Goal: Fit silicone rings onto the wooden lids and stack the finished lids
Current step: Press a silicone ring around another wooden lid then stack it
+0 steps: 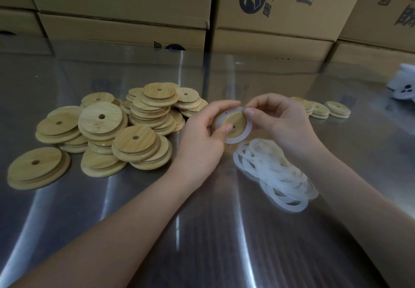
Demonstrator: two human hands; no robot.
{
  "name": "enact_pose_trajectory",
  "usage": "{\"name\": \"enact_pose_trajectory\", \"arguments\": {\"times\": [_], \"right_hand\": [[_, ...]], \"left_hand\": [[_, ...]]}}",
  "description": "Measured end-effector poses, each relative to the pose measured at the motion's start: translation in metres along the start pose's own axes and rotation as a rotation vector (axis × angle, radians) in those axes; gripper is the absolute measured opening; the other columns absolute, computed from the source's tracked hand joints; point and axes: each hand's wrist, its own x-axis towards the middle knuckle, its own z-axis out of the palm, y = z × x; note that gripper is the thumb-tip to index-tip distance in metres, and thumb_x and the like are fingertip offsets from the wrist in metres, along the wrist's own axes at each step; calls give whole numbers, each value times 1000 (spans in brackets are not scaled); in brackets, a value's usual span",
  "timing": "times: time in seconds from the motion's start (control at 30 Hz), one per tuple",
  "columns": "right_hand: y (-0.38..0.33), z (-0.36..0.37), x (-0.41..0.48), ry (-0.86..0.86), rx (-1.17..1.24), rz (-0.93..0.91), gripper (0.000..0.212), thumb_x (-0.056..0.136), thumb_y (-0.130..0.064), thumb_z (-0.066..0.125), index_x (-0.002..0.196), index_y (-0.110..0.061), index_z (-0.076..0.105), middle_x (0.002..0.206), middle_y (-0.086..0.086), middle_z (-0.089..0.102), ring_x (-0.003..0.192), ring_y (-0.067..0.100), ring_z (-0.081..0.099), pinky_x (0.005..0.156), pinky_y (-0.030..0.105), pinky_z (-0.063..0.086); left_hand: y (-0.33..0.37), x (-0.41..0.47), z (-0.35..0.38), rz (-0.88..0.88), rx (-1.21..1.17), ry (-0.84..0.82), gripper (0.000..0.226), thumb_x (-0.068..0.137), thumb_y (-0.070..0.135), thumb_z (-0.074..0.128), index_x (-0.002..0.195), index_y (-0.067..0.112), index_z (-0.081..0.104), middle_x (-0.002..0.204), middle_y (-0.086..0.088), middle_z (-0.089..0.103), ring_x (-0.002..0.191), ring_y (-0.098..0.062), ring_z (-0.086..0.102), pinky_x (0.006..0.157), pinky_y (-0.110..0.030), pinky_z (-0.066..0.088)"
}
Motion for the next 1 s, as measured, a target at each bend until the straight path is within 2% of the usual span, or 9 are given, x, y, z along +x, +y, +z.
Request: {"name": "enact_pose_trajectory", "arguments": {"times": [0.4, 0.53, 0.67, 0.83, 0.9, 1.0], "right_hand": [[-3, 0, 0, 24, 4, -10, 15, 86, -2, 70, 79, -16, 71, 73, -4, 73, 70, 8, 69, 66, 17, 53], [-3, -1, 0, 24, 8, -3, 14, 86, -3, 70, 79, -16, 72, 75, -2, 73, 73, 11, 70, 68, 19, 54], [-3, 0, -1, 25, 11, -1, 15, 86, -4, 70, 80, -18, 73, 77, -2, 74, 75, 13, 70, 70, 22, 56], [-4, 0, -1, 30, 36, -8, 18, 86, -1, 70, 80, -18, 73, 78, -2, 74, 76, 13, 71, 70, 22, 56], [-4, 0, -1, 21, 30, -18, 19, 86, -1, 70, 80, -19, 73, 77, -3, 74, 75, 12, 70, 70, 21, 55], [-4, 2, -2, -6, 13, -31, 20, 85, -2, 71, 79, -21, 73, 77, -3, 73, 75, 12, 70, 70, 21, 55]], "left_hand": [[-2, 1, 1, -20, -11, 42, 40, 92, -2, 60, 115, 30, 65, 108, 9, 71, 104, -5, 67, 92, -39, 57], [-4, 3, 1, -57, -36, 85, 45, 91, 1, 62, 119, 36, 58, 99, 2, 74, 98, -9, 69, 92, -41, 56], [-4, 6, -1, -82, -61, 125, 32, 89, 2, 65, 107, 28, 67, 105, 5, 73, 103, -10, 68, 92, -44, 55], [-3, 5, 0, -77, -30, 150, 25, 87, 8, 69, 97, 31, 69, 94, 9, 73, 94, -7, 69, 88, -43, 57], [-3, 4, -1, -52, 3, 145, 24, 87, 10, 70, 101, 29, 69, 94, 10, 72, 94, -6, 68, 88, -40, 57], [-2, 2, -1, 32, 119, 135, 35, 87, 12, 70, 118, 28, 64, 101, 14, 68, 98, -1, 64, 91, -29, 54]]}}
